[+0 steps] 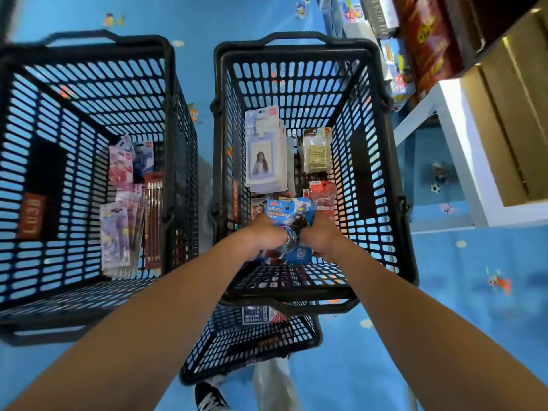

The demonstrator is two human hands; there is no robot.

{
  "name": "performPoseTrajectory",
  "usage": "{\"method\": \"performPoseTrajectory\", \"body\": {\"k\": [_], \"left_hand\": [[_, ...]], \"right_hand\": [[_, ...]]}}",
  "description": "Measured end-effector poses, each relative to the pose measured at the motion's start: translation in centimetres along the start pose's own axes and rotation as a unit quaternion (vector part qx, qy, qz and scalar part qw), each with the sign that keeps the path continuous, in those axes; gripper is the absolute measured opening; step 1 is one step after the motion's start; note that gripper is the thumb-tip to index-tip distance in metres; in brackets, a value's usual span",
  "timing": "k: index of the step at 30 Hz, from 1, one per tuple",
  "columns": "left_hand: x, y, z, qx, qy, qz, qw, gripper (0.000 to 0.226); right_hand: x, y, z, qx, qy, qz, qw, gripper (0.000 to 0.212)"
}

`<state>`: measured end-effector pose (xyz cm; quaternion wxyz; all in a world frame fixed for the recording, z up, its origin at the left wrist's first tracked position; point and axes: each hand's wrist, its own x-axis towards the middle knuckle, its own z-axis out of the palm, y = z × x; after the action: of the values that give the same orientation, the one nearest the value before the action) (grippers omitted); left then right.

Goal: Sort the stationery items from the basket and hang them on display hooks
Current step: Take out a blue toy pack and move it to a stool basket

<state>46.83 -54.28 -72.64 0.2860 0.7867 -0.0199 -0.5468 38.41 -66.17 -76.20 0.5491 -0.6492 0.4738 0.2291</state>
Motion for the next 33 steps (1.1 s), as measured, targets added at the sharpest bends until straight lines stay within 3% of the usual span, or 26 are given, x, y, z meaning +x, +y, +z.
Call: {"method": "performPoseTrajectory", "body": {"k": [3,7,10,17,20,24,29,33], "left_hand": [[-0.2,-0.3,0.1,0.017,0.004,-0.018,1.000,0.024],[-0.4,-0.5,0.5,0.016,0.000,-0.020,1.000,0.038],[-0.5,-0.4,0.4,0.004,0.021,-0.007,1.000,0.024],[-0.6,0.1,0.2,0.024,0.090,0.009,0.996,0.023],[-1.5,0.4,-0.1,0.054,0.105,0.024,0.993,0.046],[-3.7,0.6,-0.5,0.091,0.115,0.064,0.987,0.069],[-7.9,-0.2,-1.5,0.115,0.125,0.184,0.968,0.041],[-12.3,-2.1,-2.7,0.063,0.086,0.281,0.954,0.066]], "right_hand": [[-0.3,0.0,0.1,-0.031,0.005,0.001,1.000,0.057],[-0.4,0.2,0.2,-0.057,0.008,-0.014,0.998,0.062],[-0.5,0.2,-0.1,-0.096,0.014,-0.026,0.995,0.061],[-2.1,-1.1,-1.2,-0.172,0.064,-0.038,0.982,0.069],[-3.8,-1.7,-1.6,-0.207,0.109,-0.067,0.970,0.073],[-6.7,-2.2,-2.1,-0.179,0.151,-0.134,0.963,0.057],[-12.4,-2.0,-2.2,-0.150,0.180,-0.215,0.948,0.067],[-17.6,-1.3,-1.3,-0.128,0.214,-0.282,0.927,0.061]]}}
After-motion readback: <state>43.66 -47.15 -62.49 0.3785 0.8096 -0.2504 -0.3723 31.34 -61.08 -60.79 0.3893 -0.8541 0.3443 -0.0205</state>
